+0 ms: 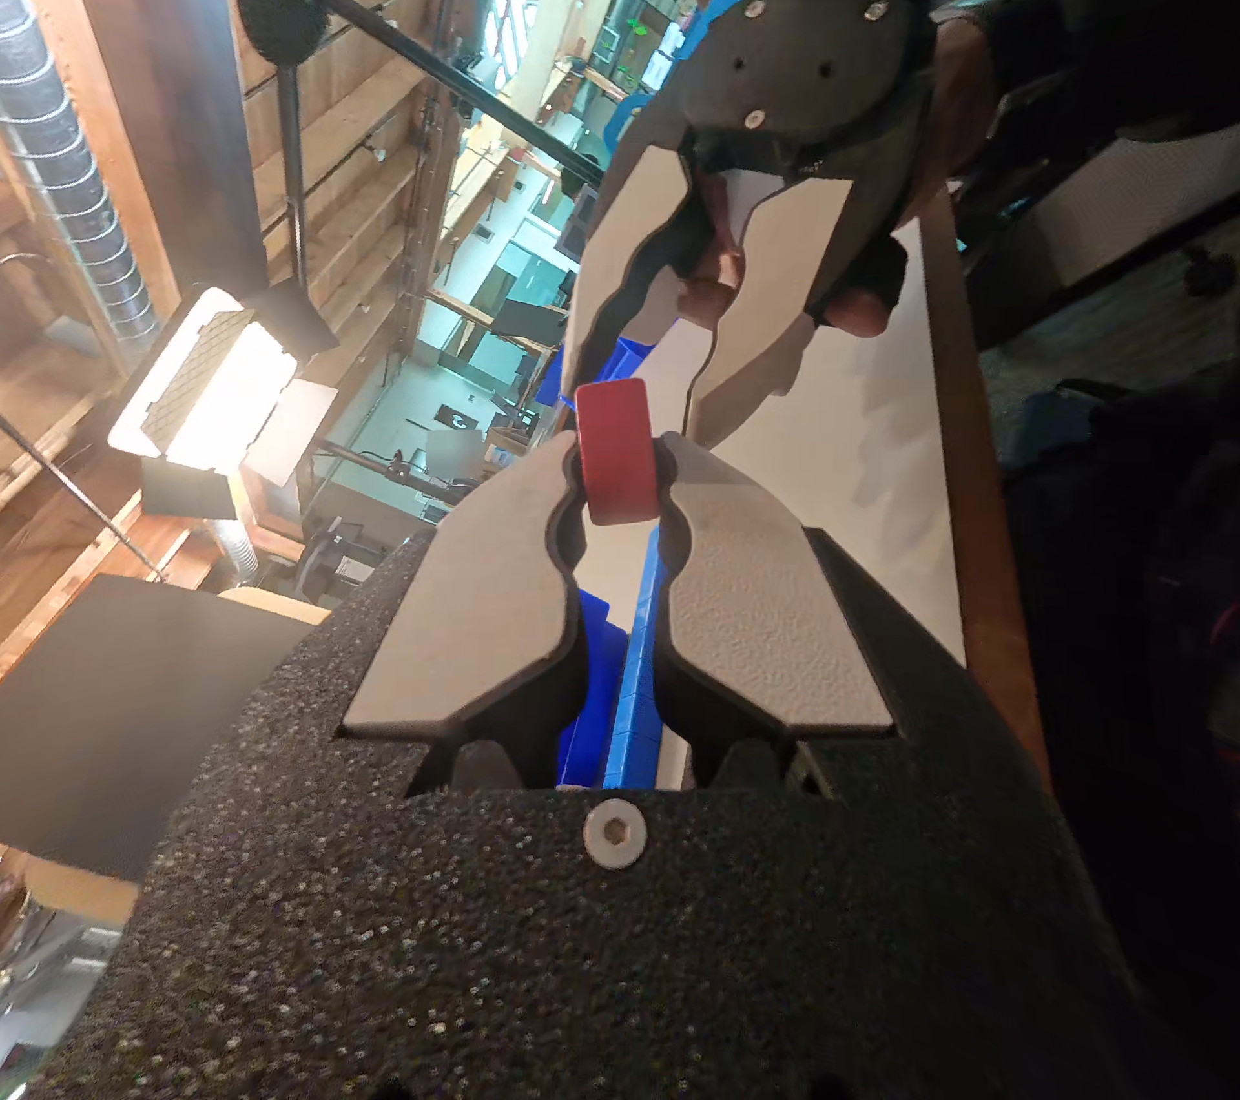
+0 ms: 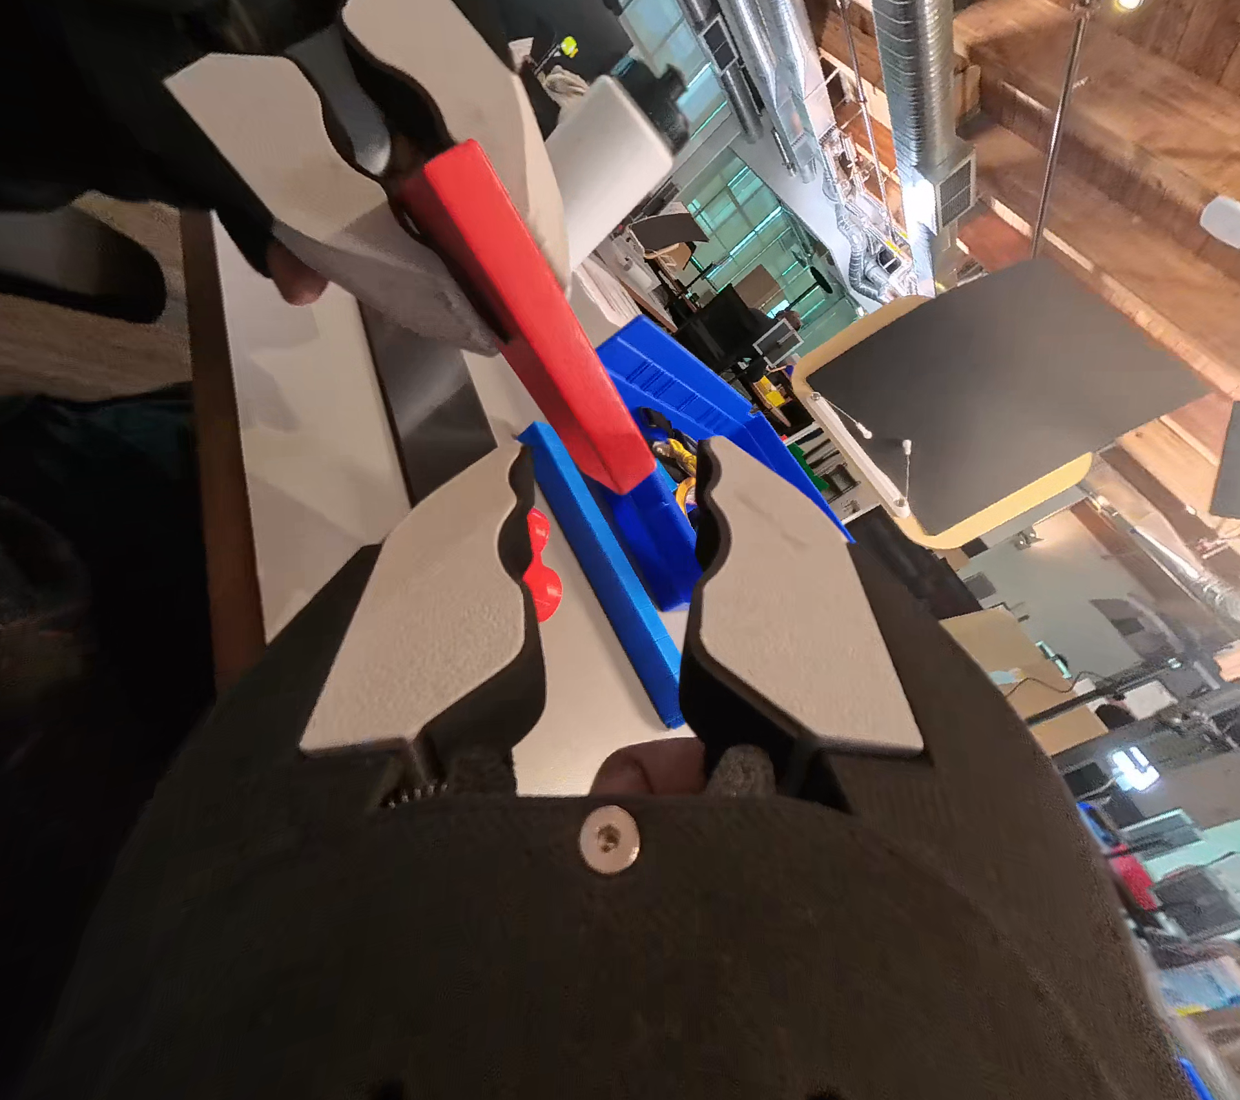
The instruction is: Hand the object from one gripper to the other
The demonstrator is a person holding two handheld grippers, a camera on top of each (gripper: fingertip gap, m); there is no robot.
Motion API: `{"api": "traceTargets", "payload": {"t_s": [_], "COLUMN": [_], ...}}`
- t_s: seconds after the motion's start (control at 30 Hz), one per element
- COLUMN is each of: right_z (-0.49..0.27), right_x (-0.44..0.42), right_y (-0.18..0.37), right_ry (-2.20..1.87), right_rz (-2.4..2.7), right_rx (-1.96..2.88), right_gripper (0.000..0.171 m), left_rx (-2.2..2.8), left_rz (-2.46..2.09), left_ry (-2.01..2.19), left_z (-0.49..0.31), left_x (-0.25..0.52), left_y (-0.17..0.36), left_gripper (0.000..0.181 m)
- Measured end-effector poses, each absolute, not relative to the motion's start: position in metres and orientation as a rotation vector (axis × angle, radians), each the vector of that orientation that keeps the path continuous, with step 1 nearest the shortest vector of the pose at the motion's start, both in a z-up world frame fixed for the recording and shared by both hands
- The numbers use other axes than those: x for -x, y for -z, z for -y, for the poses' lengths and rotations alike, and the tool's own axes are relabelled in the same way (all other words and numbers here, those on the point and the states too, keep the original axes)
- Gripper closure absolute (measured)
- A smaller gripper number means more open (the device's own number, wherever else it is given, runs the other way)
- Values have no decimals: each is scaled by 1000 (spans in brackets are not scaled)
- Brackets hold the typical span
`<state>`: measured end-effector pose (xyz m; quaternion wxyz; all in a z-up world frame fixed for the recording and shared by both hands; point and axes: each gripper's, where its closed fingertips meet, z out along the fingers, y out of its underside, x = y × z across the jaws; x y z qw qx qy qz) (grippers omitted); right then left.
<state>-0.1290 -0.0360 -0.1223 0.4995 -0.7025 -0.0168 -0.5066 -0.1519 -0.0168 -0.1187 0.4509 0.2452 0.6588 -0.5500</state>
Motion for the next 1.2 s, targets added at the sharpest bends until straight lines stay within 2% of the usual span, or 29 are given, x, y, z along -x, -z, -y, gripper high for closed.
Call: {"api": "traceTargets", "payload": {"t_s": [0.17,0.2,0.23,0.33,0.47,0.6,0.77,0.93,1.03,1.07,1.1,1.13,1.2], "right_z": [26,24,22,23,21,15,11,5,-3,-6,-8,-9,-8], "right_x": [132,132,132,128,132,147,160,170,167,166,164,162,158], "right_y": [135,138,141,142,133,114,101,101,114,119,124,128,131], "right_ry": [1247,1250,1254,1213,851,372,-23,-240,-249,-231,-206,-168,-111], "right_rz": [122,137,147,88,-112,-270,-351,-386,-427,-442,-454,-465,-489], "right_rx": [1754,1769,1782,1780,1680,1495,1291,1186,1225,1253,1284,1317,1351], "right_gripper": [126,130,142,148,154,154,154,154,154,154,154,153,149], "left_rx": [-722,-721,-695,-591,-405,-245,-14,324,307,286,264,265,277], "left_rz": [-1665,-1664,-1662,-1709,-1779,-1903,-1997,-2098,-2236,-2297,-2329,-2308,-2294], "left_ry": [1375,1388,1397,1478,1742,1980,2382,2689,2645,2560,2461,2375,2303], "left_z": [24,25,25,23,18,20,22,24,33,36,39,39,38], "left_x": [166,168,165,157,152,151,155,150,162,165,165,160,155], "left_y": [132,132,130,126,110,106,94,87,95,103,110,115,117], "left_gripper": [163,163,163,157,136,135,132,132,134,139,155,163,163]}}
